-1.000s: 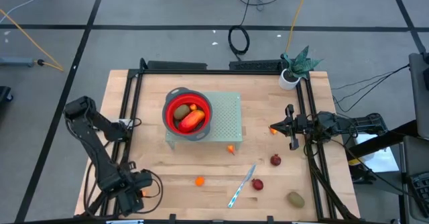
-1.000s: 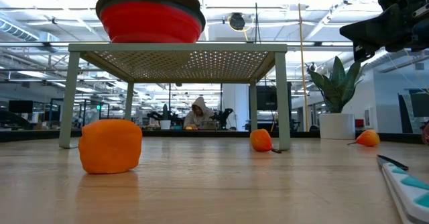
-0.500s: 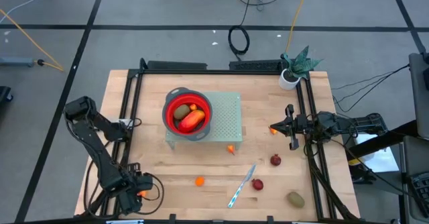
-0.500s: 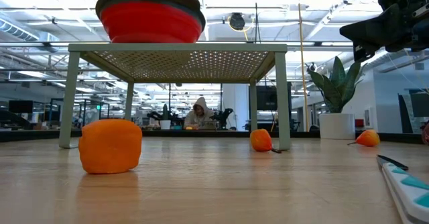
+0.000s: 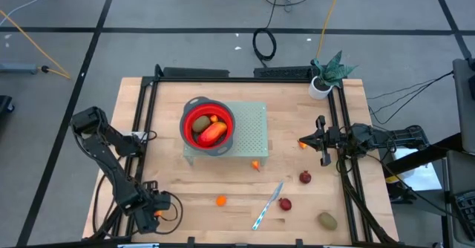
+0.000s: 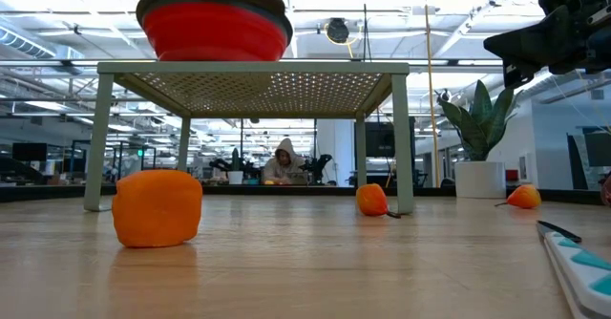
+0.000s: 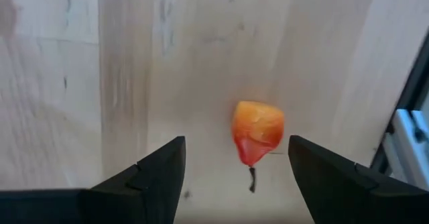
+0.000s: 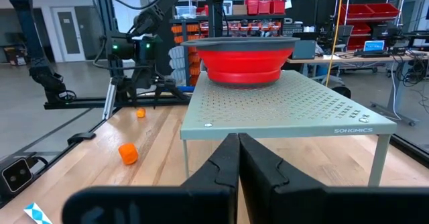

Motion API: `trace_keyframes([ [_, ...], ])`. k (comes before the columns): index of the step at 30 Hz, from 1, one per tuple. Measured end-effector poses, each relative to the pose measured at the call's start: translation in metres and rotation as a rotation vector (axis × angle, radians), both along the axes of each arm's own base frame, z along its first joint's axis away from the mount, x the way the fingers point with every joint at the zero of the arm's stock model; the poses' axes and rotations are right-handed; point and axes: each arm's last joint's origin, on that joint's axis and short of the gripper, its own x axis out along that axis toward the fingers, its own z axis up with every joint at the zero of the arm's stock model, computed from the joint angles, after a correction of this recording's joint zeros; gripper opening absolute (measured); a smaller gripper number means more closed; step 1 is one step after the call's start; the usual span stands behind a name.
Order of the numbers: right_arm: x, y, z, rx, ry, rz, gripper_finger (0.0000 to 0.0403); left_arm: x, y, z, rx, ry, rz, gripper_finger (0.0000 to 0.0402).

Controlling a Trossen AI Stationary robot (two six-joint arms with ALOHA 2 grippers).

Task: Pick & Place Fruit
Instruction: Put the orange pear into the red strainer bowl on the shelf

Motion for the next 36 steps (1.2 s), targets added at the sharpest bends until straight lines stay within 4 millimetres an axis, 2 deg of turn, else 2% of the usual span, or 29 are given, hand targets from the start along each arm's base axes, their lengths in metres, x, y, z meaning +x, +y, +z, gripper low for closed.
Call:
trace_keyframes([
  [12,0.0,0.0,0.0,0.0,0.0,0.0,0.0,0.002,-0.002,0.0,-0.017,-0.047,-0.066,0.0264],
  [17,0.0,0.0,0.0,0.0,0.0,0.0,0.0,0.003,-0.005,-0.01,0.008,-0.022,-0.091,0.0261],
  [23,0.0,0.0,0.0,0.0,0.0,-0.001,0.0,0.007,-0.012,-0.024,-0.004,0.016,-0.12,0.0235],
  [36,0.0,0.0,0.0,0.0,0.0,-0.001,0.0,0.009,-0.01,-0.026,0.003,0.026,-0.091,0.0164],
])
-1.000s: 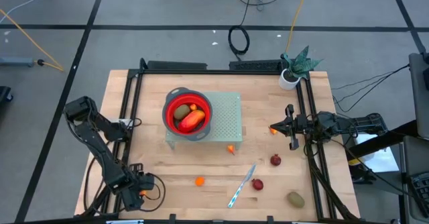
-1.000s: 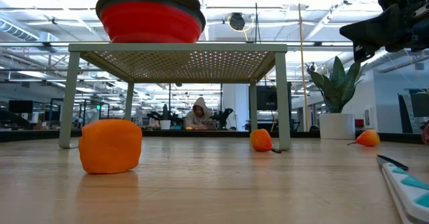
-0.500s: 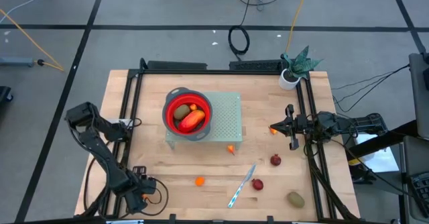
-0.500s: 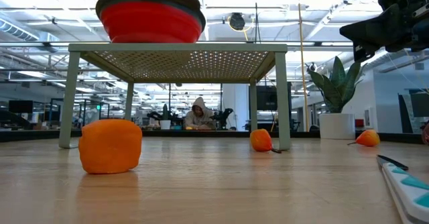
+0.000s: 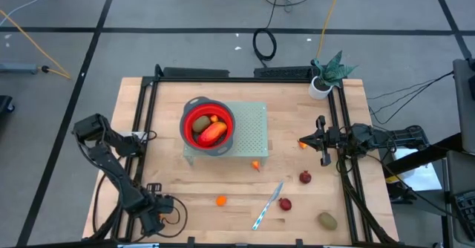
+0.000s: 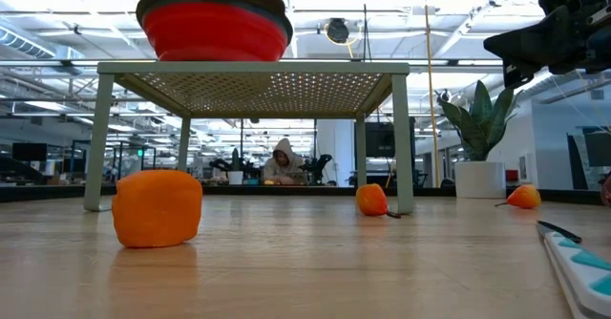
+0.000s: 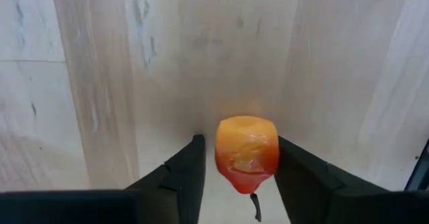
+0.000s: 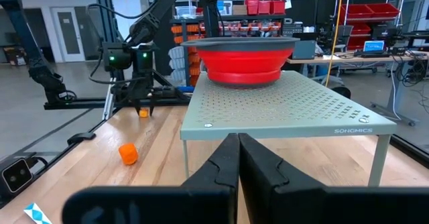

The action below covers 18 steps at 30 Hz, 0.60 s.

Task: Pick & Place Fruit
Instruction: Put the orange pear into the red strainer bowl on the shelf

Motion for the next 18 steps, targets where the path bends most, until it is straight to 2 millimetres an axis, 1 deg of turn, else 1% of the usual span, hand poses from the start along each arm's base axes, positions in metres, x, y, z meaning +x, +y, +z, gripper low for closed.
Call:
trace_keyframes([
  [5,0.0,0.0,0.0,0.0,0.0,0.0,0.0,0.006,0.004,0.001,-0.008,0.014,0.059,0.014],
  [9,0.0,0.0,0.0,0.0,0.0,0.0,0.0,0.013,0.008,0.006,-0.032,0.004,0.129,0.0124],
  [14,0.0,0.0,0.0,0.0,0.0,0.0,0.0,0.022,0.017,0.024,-0.105,-0.05,0.241,0.0115],
  [16,0.0,0.0,0.0,0.0,0.0,0.0,0.0,0.027,0.02,0.034,-0.151,-0.102,0.278,0.0114],
  [18,0.0,0.0,0.0,0.0,0.0,0.0,0.0,0.032,0.02,0.047,-0.221,-0.193,0.305,0.0114],
])
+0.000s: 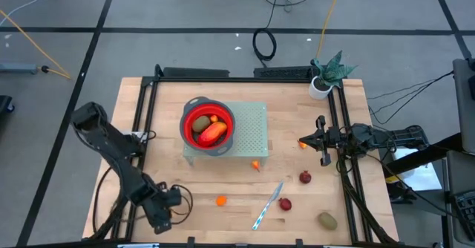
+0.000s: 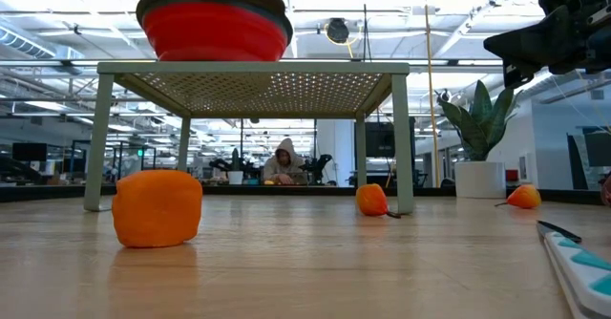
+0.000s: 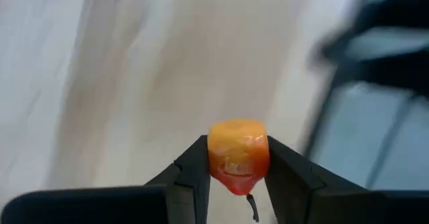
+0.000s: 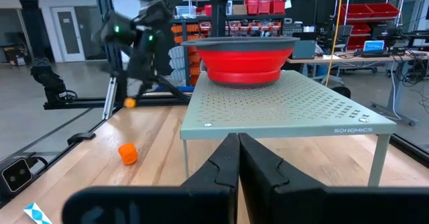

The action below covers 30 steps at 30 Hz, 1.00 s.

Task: Pick & Place Fruit
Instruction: Put the orange pear into the red strainer bowl on the shelf

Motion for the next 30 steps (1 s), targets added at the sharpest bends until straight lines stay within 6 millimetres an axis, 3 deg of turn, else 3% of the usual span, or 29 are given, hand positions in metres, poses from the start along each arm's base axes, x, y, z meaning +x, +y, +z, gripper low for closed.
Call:
trace_keyframes([
  [8,0.0,0.0,0.0,0.0,0.0,0.0,0.0,0.022,0.008,0.047,-0.112,-0.462,0.199,0.0113],
  [14,0.0,0.0,0.0,0.0,0.0,0.0,0.0,0.037,0.01,0.07,-0.129,-0.756,0.307,0.0113],
  [30,0.0,0.0,0.0,0.0,0.0,0.0,0.0,0.058,0.026,0.12,-0.28,-1.194,0.794,0.0113],
])
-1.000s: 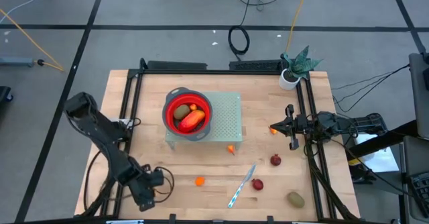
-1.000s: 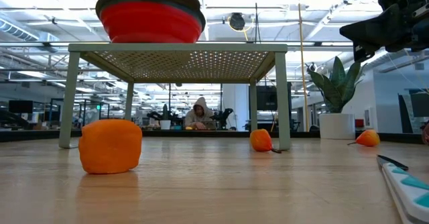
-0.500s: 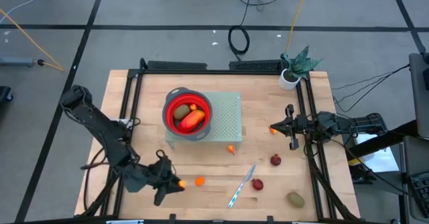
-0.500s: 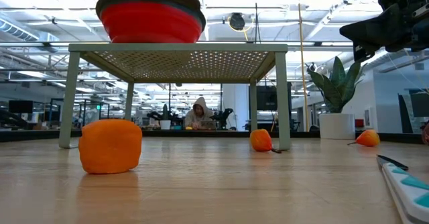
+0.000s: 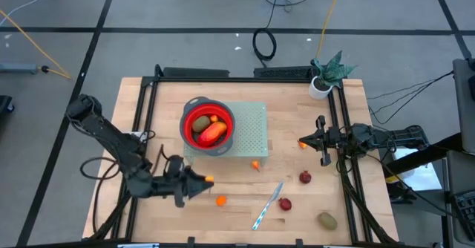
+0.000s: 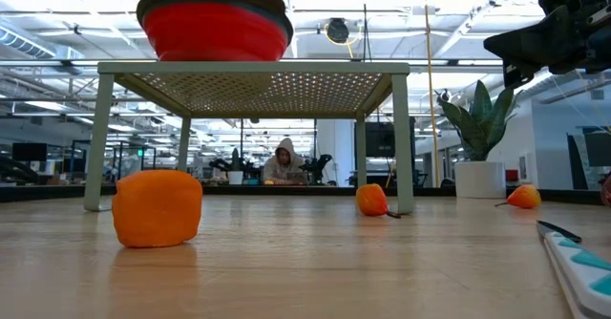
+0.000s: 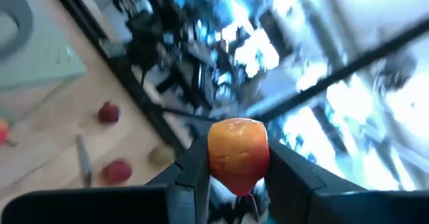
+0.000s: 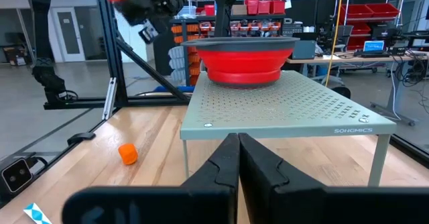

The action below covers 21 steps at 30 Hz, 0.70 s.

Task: Pick & Place Fruit
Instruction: Put the orange pear into the red strainer bowl on the shelf

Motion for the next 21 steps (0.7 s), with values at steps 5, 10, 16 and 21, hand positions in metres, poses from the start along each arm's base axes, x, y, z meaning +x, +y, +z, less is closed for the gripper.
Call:
trace_keyframes([
  [5,0.0,0.0,0.0,0.0,0.0,0.0,0.0,-0.001,0.005,0.011,-0.106,-0.088,0.121,0.0113],
  [10,0.0,0.0,0.0,0.0,0.0,0.0,0.0,-0.003,0.01,0.018,-0.218,-0.141,0.245,0.0113],
  [16,0.0,0.0,0.0,0.0,0.0,0.0,0.0,-0.005,0.014,0.018,-0.384,-0.172,0.369,0.0113],
  [21,0.0,0.0,0.0,0.0,0.0,0.0,0.0,-0.006,0.015,0.018,-0.432,-0.182,0.42,0.0113],
])
